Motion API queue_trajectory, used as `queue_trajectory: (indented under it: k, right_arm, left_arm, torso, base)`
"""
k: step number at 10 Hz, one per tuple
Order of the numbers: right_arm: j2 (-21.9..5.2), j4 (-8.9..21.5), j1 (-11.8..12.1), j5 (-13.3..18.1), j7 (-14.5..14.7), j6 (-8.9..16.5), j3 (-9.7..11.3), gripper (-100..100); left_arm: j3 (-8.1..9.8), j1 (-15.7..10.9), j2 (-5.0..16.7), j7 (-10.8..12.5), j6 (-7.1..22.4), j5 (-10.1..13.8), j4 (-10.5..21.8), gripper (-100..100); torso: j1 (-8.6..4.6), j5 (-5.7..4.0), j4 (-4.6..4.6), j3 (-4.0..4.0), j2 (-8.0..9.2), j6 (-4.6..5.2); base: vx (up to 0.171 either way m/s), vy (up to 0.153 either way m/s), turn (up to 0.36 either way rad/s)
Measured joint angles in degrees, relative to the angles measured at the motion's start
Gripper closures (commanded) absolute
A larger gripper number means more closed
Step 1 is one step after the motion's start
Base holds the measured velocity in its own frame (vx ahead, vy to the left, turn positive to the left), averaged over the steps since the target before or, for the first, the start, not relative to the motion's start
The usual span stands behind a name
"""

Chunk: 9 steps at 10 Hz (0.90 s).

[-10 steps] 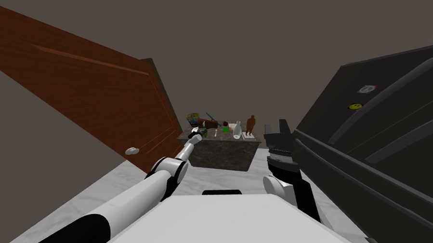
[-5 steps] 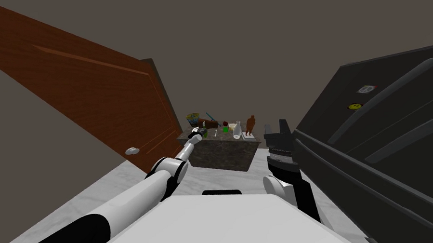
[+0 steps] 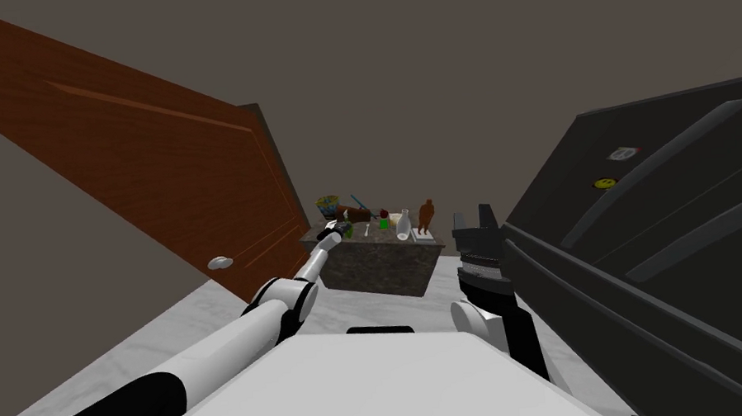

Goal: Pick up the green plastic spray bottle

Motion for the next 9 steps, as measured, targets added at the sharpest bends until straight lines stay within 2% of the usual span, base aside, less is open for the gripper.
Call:
queue_trajectory:
  k: [1,2,3,4,5,7,8,9]
  right_arm:
    - [0.0,0.0,0.0,0.0,0.0,0.0,0.0,0]
    - [0.0,0.0,0.0,0.0,0.0,0.0,0.0,0]
    - [0.0,0.0,0.0,0.0,0.0,0.0,0.0,0]
    - [0.0,0.0,0.0,0.0,0.0,0.0,0.0,0]
    - [0.0,0.0,0.0,0.0,0.0,0.0,0.0,0]
    - [0.0,0.0,0.0,0.0,0.0,0.0,0.0,0]
    - [0.0,0.0,0.0,0.0,0.0,0.0,0.0,0]
    - [0.0,0.0,0.0,0.0,0.0,0.0,0.0,0]
  left_arm:
    - [0.70,1.2,0.5,-0.6,0.8,1.3,-1.2,100]
    - [-0.58,2.2,1.8,-1.1,1.0,4.0,-1.8,100]
    - [-0.15,3.7,1.9,-1.2,1.4,4.0,-3.5,100]
    - [0.87,4.5,1.5,-1.2,2.0,3.0,-4.9,100]
    - [3.16,6.4,1.4,-1.7,3.9,2.6,-7.4,100]
    - [3.22,9.2,2.4,-2.5,5.0,4.5,-10.5,100]
    - [3.76,11.1,3.3,-3.3,5.9,6.3,-12.5,100]
    - [5.20,13.2,3.2,-3.5,7.2,5.8,-15.1,100]
  torso:
    - [-0.11,0.00,-0.08,-0.10,-0.14,-0.05]
    - [-0.11,0.02,-0.21,-0.23,-0.27,-0.07]
    - [0.01,0.07,-0.32,-0.29,-0.28,-0.10]
    - [0.09,0.10,-0.32,-0.28,-0.24,-0.08]
    - [0.01,0.10,-0.40,-0.36,-0.35,-0.15]
    - [0.13,0.14,-0.49,-0.46,-0.45,-0.15]
    - [0.09,0.15,-0.57,-0.55,-0.56,-0.21]
    - [0.13,0.18,-0.65,-0.63,-0.63,-0.21]
  base:
    - [0.064,-0.071,-0.006]
    - [0.040,-0.039,0.012]
    - [0.014,-0.011,0.010]
    - [0.056,-0.063,-0.067]
    - [0.074,-0.072,-0.004]
    - [0.056,-0.058,-0.016]
    - [0.079,-0.073,-0.006]
    - [0.032,-0.033,0.021]
